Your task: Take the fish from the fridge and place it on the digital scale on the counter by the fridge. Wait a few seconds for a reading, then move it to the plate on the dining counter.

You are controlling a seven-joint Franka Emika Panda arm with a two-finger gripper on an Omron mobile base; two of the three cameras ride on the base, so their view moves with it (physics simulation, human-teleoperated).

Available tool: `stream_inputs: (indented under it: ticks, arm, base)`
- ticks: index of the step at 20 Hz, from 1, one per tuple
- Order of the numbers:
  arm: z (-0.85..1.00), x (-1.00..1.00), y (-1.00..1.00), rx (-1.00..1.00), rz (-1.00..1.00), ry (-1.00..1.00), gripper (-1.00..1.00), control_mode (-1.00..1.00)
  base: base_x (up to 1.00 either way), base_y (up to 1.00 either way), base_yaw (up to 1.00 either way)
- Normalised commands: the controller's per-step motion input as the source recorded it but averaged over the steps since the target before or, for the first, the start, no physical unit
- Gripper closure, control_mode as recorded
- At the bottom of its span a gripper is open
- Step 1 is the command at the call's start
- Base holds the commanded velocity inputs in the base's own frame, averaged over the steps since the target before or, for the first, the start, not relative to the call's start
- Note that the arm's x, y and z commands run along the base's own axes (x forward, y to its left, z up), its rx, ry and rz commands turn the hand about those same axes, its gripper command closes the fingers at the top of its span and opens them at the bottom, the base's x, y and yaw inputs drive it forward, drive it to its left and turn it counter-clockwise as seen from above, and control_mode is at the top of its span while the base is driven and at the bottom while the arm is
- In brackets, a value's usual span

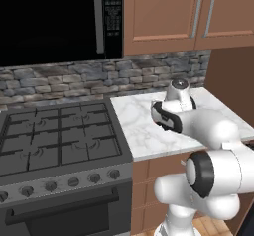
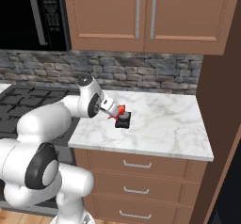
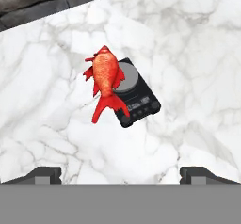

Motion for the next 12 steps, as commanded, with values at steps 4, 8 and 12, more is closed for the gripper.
stream_inputs:
  ticks: [4,8,12]
  arm:
    - [-0.09,0.53,0.02,-0.02,0.0,0.08,-1.0,-1.0]
    - [-0.22,0.55,0.0,-0.03,0.0,0.14,-1.0,-1.0]
    - [-0.29,0.58,0.0,-0.05,0.0,0.16,-1.0,-1.0]
  base:
    - [0.0,0.0,0.0]
    - [0.0,0.0,0.0]
    - [0.0,0.0,0.0]
